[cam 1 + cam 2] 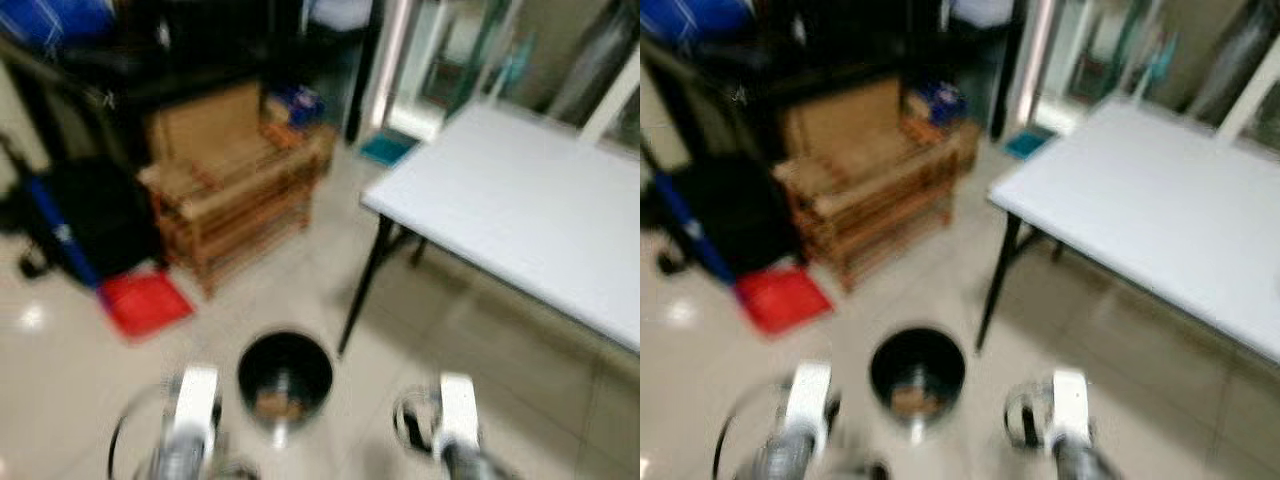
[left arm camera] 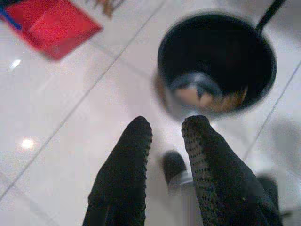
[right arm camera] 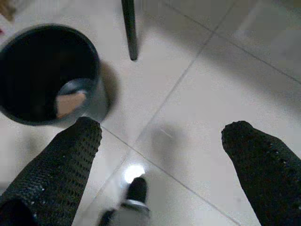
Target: Picking trash to rubbish bin
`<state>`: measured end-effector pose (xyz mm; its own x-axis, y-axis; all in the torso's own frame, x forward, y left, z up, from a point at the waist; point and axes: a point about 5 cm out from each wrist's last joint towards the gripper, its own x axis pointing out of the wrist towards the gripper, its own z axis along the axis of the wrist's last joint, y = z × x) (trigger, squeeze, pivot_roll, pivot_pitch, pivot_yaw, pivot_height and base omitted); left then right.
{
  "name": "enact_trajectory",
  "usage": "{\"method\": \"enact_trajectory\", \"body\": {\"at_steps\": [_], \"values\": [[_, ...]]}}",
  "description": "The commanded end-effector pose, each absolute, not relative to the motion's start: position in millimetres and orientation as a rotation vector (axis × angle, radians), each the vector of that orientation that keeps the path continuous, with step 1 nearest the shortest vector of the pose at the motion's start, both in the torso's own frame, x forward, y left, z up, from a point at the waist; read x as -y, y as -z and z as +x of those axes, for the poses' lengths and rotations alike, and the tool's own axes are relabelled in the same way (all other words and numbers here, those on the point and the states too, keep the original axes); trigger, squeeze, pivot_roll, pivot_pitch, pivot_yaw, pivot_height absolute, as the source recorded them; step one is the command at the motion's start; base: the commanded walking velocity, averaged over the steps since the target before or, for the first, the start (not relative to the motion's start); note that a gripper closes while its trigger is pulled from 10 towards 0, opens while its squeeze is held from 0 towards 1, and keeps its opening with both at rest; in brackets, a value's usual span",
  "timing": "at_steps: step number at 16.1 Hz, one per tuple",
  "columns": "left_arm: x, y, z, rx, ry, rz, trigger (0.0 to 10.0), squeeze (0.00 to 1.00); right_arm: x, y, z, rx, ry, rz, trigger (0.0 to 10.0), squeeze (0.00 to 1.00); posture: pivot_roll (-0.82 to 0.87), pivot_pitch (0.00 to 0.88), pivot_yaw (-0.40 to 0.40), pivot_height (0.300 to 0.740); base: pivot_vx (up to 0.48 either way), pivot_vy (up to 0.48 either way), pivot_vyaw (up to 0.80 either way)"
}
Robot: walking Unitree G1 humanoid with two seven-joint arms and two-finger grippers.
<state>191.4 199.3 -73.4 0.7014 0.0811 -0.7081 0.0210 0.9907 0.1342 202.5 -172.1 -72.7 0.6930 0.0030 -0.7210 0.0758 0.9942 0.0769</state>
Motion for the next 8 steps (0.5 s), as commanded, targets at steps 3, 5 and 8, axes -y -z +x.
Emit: {"method": "enact_trajectory", "body": {"at_steps": [3,5,8], "values": [[-197.2,68.0,201.9,-0.761,-0.035,0.128,10.0,0.00,175.1,76.6,195.4,-0.831,0.053,0.108,10.0,0.00,0.01,0.025,-0.072,0.740,-0.265,0.000,0.00],[-197.5,67.8,202.2,-0.759,-0.037,0.127,10.0,0.00,175.1,76.4,195.7,-0.830,0.055,0.111,10.0,0.00,0.01,0.028,-0.073,0.740,-0.261,0.000,0.00],[-197.7,67.8,202.1,-0.759,-0.039,0.125,10.0,0.00,175.4,76.2,195.8,-0.824,0.059,0.120,10.0,0.00,0.01,0.033,-0.072,0.740,-0.257,0.000,0.00]]}}
